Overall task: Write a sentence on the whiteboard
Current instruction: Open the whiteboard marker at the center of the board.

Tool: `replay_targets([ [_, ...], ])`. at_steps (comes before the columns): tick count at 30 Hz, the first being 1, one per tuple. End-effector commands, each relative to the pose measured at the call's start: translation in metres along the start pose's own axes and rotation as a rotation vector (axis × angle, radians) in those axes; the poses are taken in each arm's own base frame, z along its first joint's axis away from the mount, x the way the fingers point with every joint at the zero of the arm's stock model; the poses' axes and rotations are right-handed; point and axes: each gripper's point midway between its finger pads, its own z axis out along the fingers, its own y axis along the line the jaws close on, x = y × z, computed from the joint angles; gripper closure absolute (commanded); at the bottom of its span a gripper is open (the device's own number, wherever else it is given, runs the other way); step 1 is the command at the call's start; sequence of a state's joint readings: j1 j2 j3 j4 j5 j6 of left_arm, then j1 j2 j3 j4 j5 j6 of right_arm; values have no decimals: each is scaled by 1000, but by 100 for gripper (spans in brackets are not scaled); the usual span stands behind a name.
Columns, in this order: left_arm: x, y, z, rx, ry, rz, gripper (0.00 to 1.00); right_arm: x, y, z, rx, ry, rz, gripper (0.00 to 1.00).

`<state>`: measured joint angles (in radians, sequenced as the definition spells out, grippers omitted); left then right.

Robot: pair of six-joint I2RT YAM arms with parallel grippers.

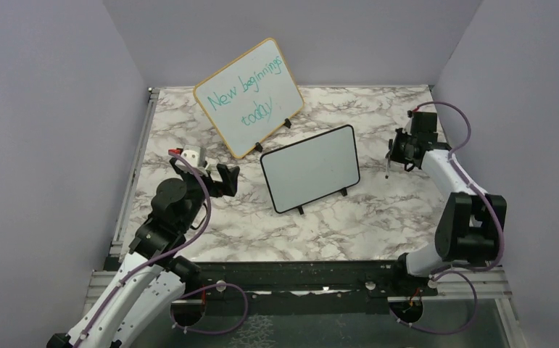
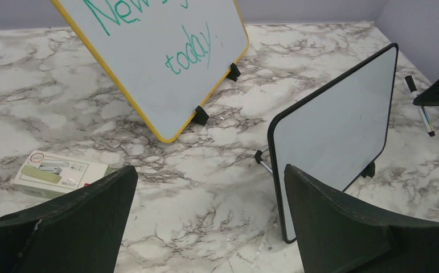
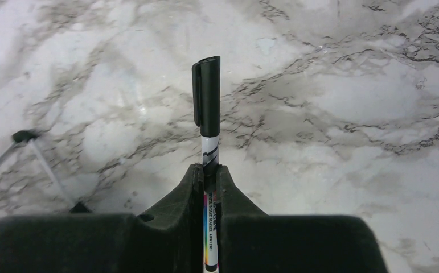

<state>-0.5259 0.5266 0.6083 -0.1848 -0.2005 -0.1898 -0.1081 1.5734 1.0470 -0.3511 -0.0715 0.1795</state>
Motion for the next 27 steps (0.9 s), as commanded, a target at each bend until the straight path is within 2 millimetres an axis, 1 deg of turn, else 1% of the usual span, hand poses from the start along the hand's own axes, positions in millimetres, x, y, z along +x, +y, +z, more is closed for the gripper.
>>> replay_targets([
  [1,-15,-18,-7,68,20,-83,1,-5,30,-44,-79,-68,-9,99],
  [5,-22,-31,-14,116,57,-140,1,-9,58,-82,-160,-117,-57,99],
  [8,-31,-39,-17,139,70,-195,1,-5,83,-107,-230,-136,-116,99],
  [10,-38,-46,-20,168,71,-225,1,0,99,-123,-278,-143,-156,99],
  [12,-40,-49,-20,171,81,-263,1,8,116,-135,-323,-147,-207,99],
  [15,-41,-54,-19,180,109,-297,1,19,140,-152,-393,-155,-276,99],
  [19,-34,-71,-18,244,191,-346,1,33,171,-173,-508,-153,-328,99],
  [21,-32,-79,-17,271,220,-375,1,41,186,-180,-556,-156,-354,99],
  [24,-30,-84,-15,279,247,-415,1,55,209,-187,-613,-150,-406,99],
  [27,-28,-87,-12,277,271,-453,1,72,239,-195,-668,-147,-473,99],
])
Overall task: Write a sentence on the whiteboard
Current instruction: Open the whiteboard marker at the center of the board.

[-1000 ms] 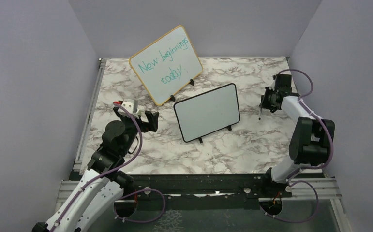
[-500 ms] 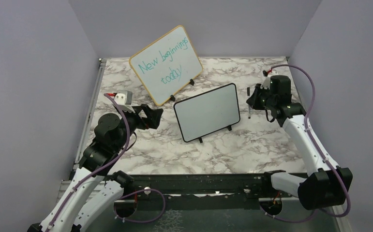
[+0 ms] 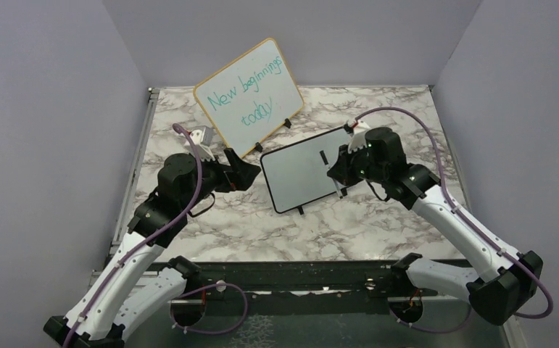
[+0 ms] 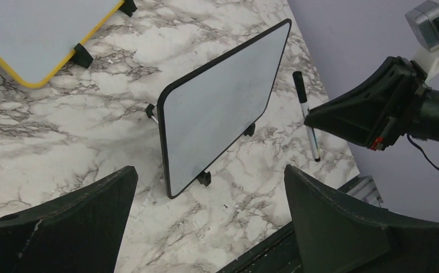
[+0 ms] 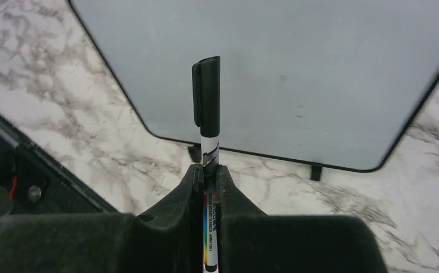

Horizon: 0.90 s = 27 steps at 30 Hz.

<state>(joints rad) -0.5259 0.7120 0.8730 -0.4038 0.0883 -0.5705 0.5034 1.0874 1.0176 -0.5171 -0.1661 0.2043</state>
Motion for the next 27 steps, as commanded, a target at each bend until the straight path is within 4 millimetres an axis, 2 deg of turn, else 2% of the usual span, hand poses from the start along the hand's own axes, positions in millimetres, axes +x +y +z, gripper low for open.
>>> replay_targets([
  [1,0,-20,-1,61,46,-91,1,-7,50,8,-99,-19,-77,99],
  [7,16,-18,16,40,128,-173,2,-2,104,28,-147,2,-193,99],
  [11,26,-14,25,24,166,-217,7,-3,129,40,-161,-13,-257,99],
  [17,35,-17,35,50,188,-272,18,0,156,56,-152,-16,-349,99],
  [24,40,-6,42,12,165,-325,39,-4,173,62,-153,-67,-377,99],
  [27,45,-2,45,2,162,-357,44,-4,180,63,-166,-74,-392,99],
])
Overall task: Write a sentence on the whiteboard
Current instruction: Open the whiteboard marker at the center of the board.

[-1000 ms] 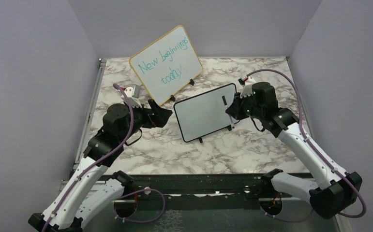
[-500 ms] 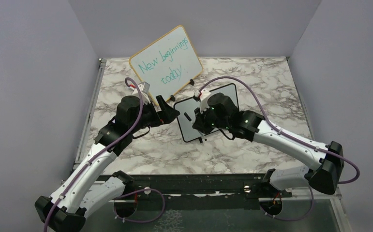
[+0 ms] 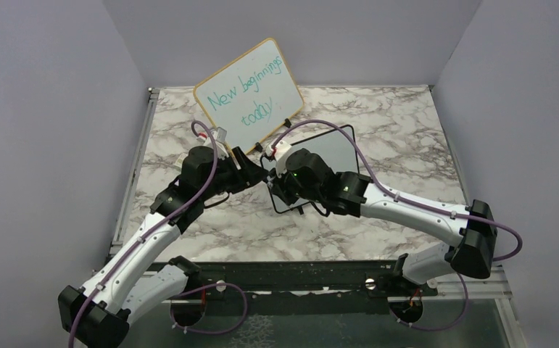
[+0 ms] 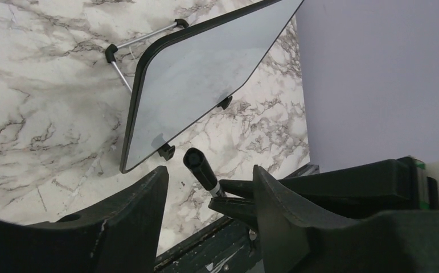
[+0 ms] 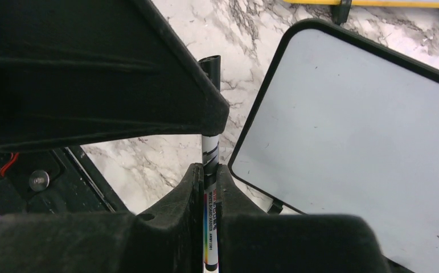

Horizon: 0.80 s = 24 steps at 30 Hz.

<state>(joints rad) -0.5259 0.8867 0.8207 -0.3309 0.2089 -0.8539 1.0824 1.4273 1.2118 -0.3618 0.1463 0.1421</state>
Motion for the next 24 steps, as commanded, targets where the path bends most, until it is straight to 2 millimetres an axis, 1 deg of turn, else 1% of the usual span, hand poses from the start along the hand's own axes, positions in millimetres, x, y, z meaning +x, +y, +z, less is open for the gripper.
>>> replay_targets([
  [1,0,0,5,18,-32,-63,46,-30,3,2,23,-93,-27,99],
  [3,0,2,6,21,-42,-85,51,-29,5,4,21,-93,-33,99],
  [7,-2,-3,6,50,-58,-110,60,-27,10,6,17,-98,-44,99],
  [10,-2,0,6,40,-70,-127,67,-28,12,6,15,-112,-53,99],
  [14,-4,3,5,42,-96,-165,81,-24,14,8,8,-118,-55,99],
  [17,-6,6,3,31,-123,-189,99,-21,17,9,-11,-127,-38,99],
  [20,-9,6,0,36,-146,-215,100,-22,21,8,-29,-176,31,98],
  [24,-12,6,-6,48,-180,-270,100,-31,28,-3,-89,-293,88,84],
])
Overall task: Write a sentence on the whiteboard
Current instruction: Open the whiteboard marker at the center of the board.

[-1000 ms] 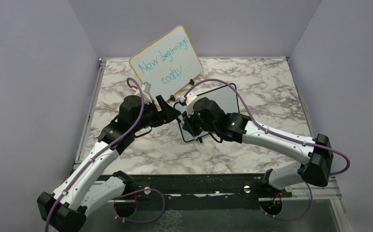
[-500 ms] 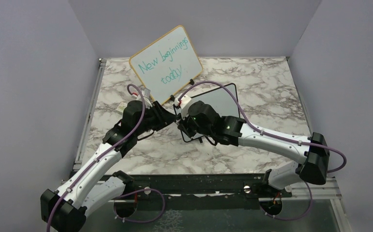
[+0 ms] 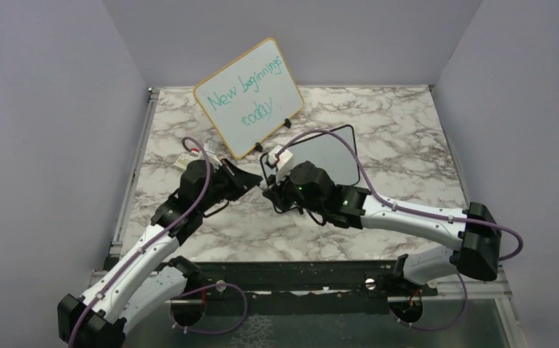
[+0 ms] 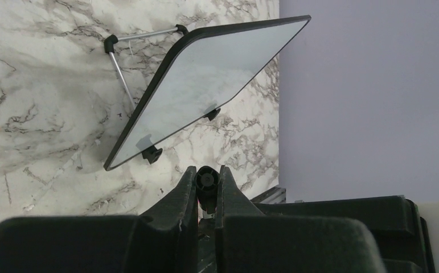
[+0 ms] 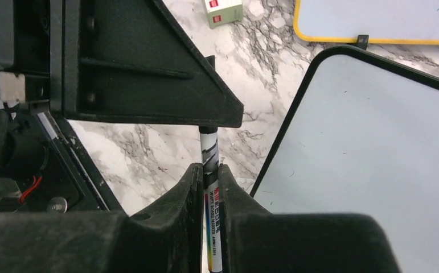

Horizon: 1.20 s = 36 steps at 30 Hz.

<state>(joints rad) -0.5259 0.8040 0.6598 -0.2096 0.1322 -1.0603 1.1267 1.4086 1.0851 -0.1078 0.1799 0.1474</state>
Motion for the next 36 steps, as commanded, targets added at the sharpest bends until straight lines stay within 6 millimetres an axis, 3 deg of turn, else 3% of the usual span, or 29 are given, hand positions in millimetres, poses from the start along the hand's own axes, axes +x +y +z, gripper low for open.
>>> replay_targets([
  [1,-16,-18,-10,68,-94,-89,100,-28,12,-13,-64,-174,100,82],
  [4,-20,-19,-14,86,-123,-136,100,-28,10,-17,-51,-190,155,70],
  [9,-25,-22,-20,113,-162,-216,100,-41,12,-35,-84,-264,233,58],
  [13,-28,-24,-24,144,-181,-296,100,-48,2,-55,-103,-367,323,40],
  [16,-33,-26,-27,170,-211,-361,100,-48,-7,-65,-121,-420,397,39],
  [19,-34,-29,-29,208,-216,-410,100,-46,-15,-73,-140,-476,472,32],
  [27,-36,-38,-28,259,-202,-476,100,-47,-6,-67,-249,-512,576,30],
  [36,-30,-42,-24,279,-156,-503,100,-58,-3,-52,-287,-533,648,37],
])
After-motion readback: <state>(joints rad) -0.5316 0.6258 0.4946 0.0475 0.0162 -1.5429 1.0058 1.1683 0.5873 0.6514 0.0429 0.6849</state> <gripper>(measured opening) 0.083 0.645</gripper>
